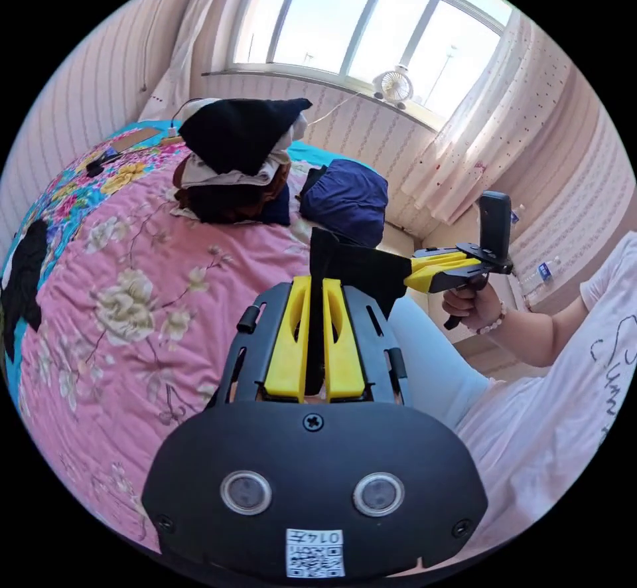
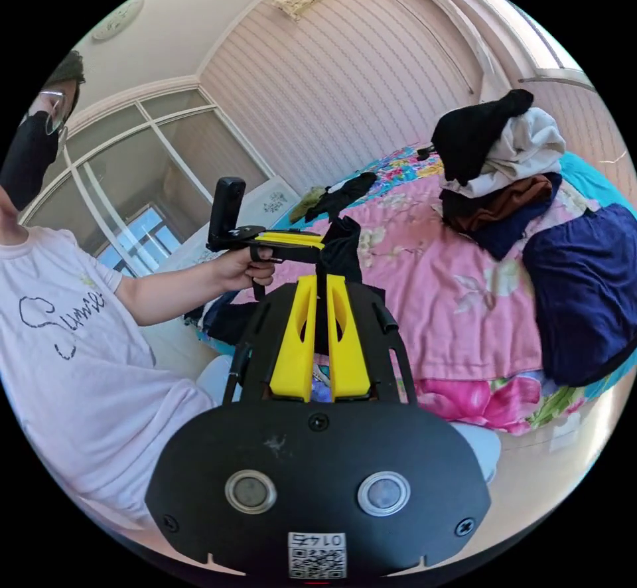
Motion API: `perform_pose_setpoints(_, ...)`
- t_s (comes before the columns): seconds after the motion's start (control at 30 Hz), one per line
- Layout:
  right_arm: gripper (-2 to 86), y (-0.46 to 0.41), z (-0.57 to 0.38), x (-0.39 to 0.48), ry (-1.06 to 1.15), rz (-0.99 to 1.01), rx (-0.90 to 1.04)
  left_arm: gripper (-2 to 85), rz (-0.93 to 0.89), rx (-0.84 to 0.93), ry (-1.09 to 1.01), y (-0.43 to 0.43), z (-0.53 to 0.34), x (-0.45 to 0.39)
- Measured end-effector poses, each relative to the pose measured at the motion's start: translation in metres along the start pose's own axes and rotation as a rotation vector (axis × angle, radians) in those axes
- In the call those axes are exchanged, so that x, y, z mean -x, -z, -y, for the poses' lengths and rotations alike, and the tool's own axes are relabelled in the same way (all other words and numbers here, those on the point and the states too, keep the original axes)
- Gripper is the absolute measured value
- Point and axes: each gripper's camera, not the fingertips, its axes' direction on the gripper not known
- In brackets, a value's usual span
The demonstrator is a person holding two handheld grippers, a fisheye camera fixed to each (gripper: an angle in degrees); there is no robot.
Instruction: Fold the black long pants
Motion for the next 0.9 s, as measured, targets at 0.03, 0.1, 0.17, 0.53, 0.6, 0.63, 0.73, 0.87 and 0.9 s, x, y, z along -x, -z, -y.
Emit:
perform_pose_setpoints(0.03, 1.6, -0.026, 0.011, 0.020, 0.050, 0.072, 0.038, 2.3, 0.013, -0.030, 0.049, 0.027, -0.025, 0.009)
perform_pose_setpoints(0.1, 1.5, -0.068, 0.028, 0.050, 0.120, 0.168, 0.098, 2.2, 0.046, -0.073, 0.118, 0.069, -0.063, 0.022)
perform_pose_setpoints(0.17, 1.5, -0.114, 0.044, 0.083, 0.179, 0.246, 0.153, 2.1, 0.091, -0.114, 0.186, 0.109, -0.103, 0.035)
perform_pose_setpoints(0.53, 1.8, -0.436, 0.103, 0.316, 0.487, 0.409, 0.518, 4.0, 0.477, -0.306, 0.723, 0.340, -0.377, 0.116)
perform_pose_setpoints(0.6, 2.1, -0.491, 0.095, 0.343, 0.463, 0.402, 0.593, 4.5, 0.559, -0.354, 0.861, 0.361, -0.431, 0.122)
perform_pose_setpoints(0.63, 2.4, -0.527, 0.086, 0.359, 0.460, 0.417, 0.687, 4.0, 0.584, -0.409, 0.977, 0.372, -0.469, 0.122)
perform_pose_setpoints(0.73, 2.9, -0.592, 0.064, 0.381, 0.483, 0.351, 0.904, 0.9, 0.561, -0.555, 1.191, 0.386, -0.547, 0.108)
perform_pose_setpoints(0.87, 3.3, -0.608, 0.062, 0.377, 0.509, 0.364, 0.923, -0.7, 0.538, -0.593, 1.281, 0.377, -0.597, 0.080)
perform_pose_setpoints(0.9, 3.4, -0.608, 0.064, 0.368, 0.504, 0.346, 0.929, -0.8, 0.523, -0.597, 1.308, 0.370, -0.605, 0.073)
